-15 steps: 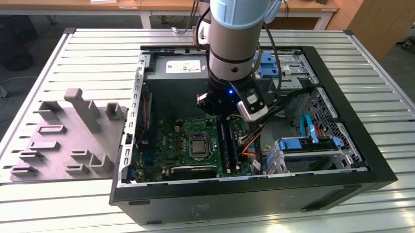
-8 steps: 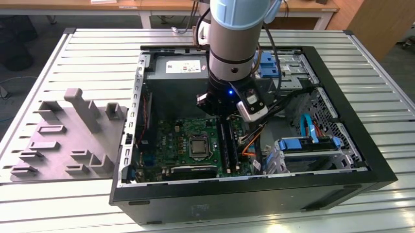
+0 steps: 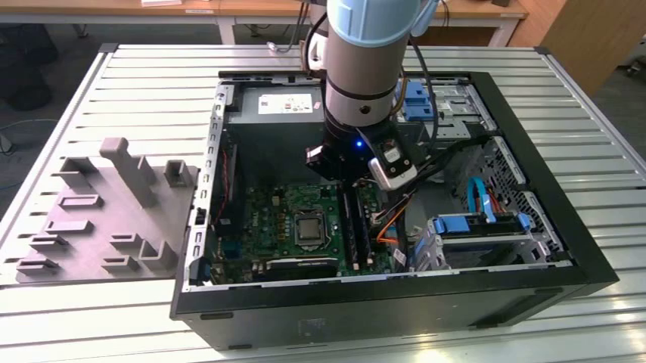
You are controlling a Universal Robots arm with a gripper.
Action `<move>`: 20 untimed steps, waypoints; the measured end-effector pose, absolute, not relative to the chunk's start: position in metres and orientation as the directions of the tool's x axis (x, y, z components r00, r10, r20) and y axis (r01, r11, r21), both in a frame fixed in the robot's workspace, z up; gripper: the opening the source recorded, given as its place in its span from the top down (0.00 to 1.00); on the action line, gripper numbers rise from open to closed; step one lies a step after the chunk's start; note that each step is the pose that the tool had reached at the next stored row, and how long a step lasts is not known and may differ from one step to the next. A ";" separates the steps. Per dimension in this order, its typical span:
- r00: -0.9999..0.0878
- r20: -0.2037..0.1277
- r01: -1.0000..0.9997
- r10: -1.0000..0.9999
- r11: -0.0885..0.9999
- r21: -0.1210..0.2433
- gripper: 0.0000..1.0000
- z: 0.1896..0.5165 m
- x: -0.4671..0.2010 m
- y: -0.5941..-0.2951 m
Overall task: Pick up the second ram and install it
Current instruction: 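Press down the second ram until it locks into place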
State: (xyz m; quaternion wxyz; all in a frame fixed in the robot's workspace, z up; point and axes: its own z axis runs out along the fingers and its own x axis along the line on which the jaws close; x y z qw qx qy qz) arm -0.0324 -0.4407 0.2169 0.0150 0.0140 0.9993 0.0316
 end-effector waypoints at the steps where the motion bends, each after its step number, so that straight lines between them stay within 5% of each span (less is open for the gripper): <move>1: -0.999 -0.029 0.027 0.029 0.998 0.064 0.89 0.217 -0.032 -0.441; 20: -0.999 -0.029 0.027 0.029 0.998 0.063 0.89 0.238 -0.032 -0.442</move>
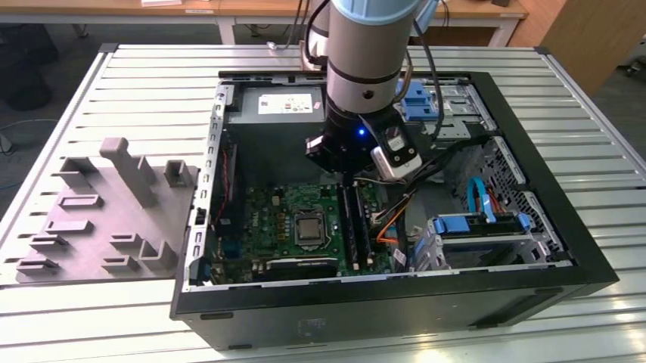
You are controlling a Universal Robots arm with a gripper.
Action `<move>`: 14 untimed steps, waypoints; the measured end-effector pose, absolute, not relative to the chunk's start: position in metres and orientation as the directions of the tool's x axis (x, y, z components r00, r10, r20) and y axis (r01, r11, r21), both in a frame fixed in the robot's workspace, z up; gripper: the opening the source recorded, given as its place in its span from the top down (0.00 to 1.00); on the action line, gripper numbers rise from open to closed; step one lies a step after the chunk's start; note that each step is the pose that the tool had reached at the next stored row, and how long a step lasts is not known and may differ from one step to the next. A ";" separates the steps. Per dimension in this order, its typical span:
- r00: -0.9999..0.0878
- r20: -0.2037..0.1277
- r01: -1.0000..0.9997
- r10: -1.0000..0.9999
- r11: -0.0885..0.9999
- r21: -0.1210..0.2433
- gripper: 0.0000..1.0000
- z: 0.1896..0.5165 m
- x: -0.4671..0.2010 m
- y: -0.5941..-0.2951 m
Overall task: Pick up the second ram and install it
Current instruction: 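Press down the second ram until it locks into place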
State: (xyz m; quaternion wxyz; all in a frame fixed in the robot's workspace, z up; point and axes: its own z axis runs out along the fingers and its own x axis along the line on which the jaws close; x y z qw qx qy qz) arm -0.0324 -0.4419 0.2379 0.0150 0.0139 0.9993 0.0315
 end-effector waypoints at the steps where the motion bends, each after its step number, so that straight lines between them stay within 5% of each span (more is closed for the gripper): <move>1: -0.999 -0.029 0.027 0.029 0.998 0.064 0.89 0.238 -0.032 -0.443; 14: -0.999 -0.029 0.027 0.029 0.998 0.064 0.89 0.238 -0.032 -0.467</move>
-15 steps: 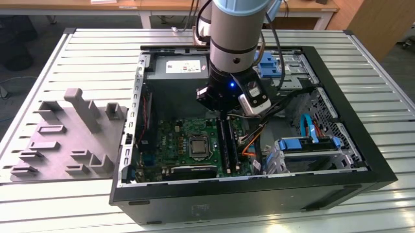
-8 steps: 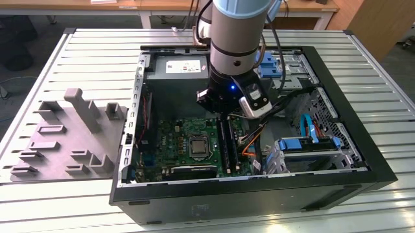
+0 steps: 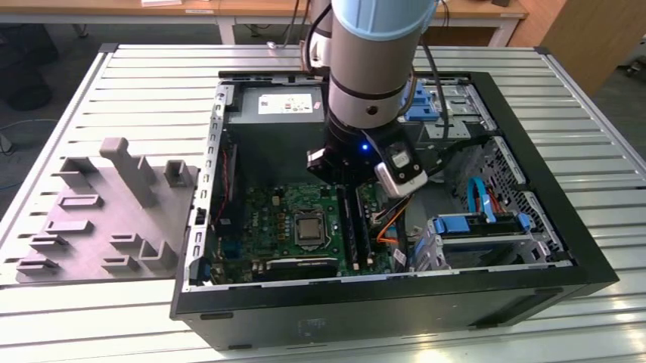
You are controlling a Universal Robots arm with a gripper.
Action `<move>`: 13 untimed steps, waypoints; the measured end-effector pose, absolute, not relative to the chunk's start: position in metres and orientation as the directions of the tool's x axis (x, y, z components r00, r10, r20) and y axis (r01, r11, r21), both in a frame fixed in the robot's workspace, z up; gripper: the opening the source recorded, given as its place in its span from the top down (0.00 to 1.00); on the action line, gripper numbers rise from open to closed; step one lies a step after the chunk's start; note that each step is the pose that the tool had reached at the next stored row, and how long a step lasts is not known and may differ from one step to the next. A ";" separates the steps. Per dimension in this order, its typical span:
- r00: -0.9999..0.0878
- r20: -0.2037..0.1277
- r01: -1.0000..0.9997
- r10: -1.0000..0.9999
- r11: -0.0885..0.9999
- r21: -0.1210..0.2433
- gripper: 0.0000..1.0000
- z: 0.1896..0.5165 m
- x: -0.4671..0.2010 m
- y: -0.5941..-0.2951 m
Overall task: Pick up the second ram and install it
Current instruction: 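Press down the second ram until it locks into place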
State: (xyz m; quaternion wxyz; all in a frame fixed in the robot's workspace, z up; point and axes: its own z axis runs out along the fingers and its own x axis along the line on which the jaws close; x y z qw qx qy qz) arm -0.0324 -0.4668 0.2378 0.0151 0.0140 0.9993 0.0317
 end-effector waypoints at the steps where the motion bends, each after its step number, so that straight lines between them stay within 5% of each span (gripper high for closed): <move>1: -0.999 -0.029 0.027 0.029 0.998 0.064 0.89 0.238 -0.032 -0.470; 13: -0.999 -0.029 0.027 0.029 0.998 0.064 0.89 0.238 -0.032 -0.504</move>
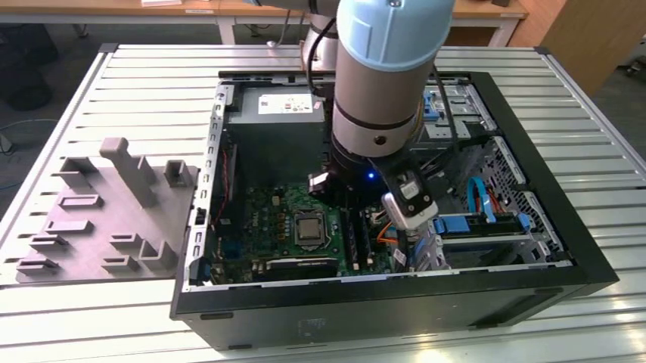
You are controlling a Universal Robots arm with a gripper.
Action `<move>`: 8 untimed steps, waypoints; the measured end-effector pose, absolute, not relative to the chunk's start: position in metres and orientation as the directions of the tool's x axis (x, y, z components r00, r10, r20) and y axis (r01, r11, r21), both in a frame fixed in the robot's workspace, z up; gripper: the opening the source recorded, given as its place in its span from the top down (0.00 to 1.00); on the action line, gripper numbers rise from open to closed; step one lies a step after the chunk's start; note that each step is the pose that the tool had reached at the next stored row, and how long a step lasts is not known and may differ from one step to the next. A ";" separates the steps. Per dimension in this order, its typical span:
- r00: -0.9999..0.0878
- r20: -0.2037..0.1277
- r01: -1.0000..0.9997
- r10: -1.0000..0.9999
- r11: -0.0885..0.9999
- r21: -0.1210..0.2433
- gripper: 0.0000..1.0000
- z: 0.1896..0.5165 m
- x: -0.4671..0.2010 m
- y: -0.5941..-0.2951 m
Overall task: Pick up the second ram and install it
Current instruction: 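Press down the second ram until it locks into place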
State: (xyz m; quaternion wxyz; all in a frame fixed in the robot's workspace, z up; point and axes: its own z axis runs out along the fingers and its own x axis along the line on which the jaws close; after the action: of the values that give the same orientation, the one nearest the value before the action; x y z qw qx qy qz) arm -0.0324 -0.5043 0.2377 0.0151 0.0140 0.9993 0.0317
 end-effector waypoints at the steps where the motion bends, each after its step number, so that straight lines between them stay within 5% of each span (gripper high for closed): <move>1: -0.999 -0.029 0.027 0.029 0.998 0.064 0.89 0.238 -0.032 -0.507; 8: -0.999 -0.029 0.027 0.029 0.998 0.063 0.89 0.236 -0.032 -0.516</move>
State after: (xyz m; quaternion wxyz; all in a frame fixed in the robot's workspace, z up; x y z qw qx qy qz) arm -0.0324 -0.5162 0.2356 0.0151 0.0139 0.9993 0.0315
